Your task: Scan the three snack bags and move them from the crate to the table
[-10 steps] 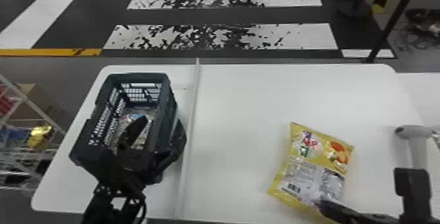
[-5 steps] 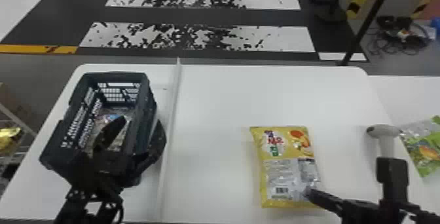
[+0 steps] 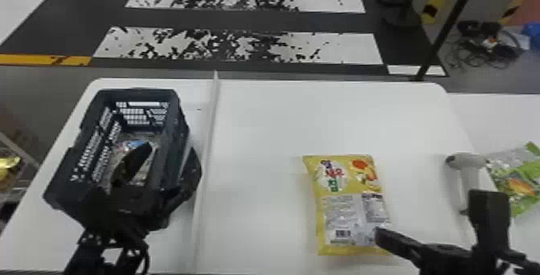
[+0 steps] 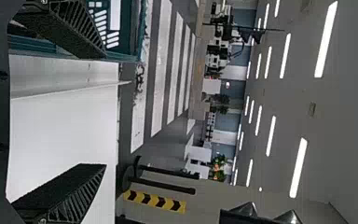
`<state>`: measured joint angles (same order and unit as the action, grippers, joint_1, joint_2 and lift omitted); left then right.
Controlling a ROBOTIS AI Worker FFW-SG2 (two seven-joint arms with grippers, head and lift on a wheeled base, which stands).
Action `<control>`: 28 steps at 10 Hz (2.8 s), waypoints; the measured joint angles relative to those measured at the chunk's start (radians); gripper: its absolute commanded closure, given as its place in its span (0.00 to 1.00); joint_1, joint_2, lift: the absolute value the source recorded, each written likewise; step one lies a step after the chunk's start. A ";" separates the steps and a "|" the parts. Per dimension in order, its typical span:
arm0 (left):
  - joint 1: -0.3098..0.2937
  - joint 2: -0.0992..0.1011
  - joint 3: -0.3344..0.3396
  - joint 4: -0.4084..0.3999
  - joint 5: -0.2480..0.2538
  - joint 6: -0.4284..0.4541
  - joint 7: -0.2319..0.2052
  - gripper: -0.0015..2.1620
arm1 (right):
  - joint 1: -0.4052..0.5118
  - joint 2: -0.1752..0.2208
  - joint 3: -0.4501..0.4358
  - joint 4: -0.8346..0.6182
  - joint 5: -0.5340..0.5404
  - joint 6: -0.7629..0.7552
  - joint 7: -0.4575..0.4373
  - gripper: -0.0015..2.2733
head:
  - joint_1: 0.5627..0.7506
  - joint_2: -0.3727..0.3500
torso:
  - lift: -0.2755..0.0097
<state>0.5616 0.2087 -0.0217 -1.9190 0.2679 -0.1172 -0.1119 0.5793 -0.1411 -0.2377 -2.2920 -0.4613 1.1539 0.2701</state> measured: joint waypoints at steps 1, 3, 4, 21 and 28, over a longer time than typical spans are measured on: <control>0.000 0.000 -0.003 0.000 -0.001 0.000 0.000 0.01 | -0.023 0.006 0.007 -0.002 0.000 -0.009 -0.001 0.99 | 0.70 0.55 | 0.75; 0.003 0.000 -0.005 0.000 -0.003 0.000 0.000 0.01 | -0.079 0.021 0.057 0.059 0.026 -0.164 -0.001 0.99 | 0.70 0.57 | 0.75; 0.006 0.000 -0.008 -0.002 -0.009 0.000 0.000 0.01 | -0.114 0.027 0.092 0.114 0.050 -0.260 -0.005 0.99 | 0.70 0.57 | 0.75; 0.003 0.005 -0.012 -0.003 -0.018 -0.003 0.002 0.01 | -0.217 0.059 0.137 0.447 0.110 -0.519 -0.052 0.99 | 0.70 0.54 | 0.75; 0.001 0.005 -0.012 -0.010 -0.018 -0.003 0.002 0.01 | -0.095 0.046 0.091 0.211 0.078 -0.451 -0.019 0.01 | 0.70 0.53 | 0.75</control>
<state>0.5629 0.2134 -0.0338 -1.9291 0.2503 -0.1203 -0.1104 0.4844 -0.0951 -0.1464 -2.0812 -0.3830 0.7027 0.2515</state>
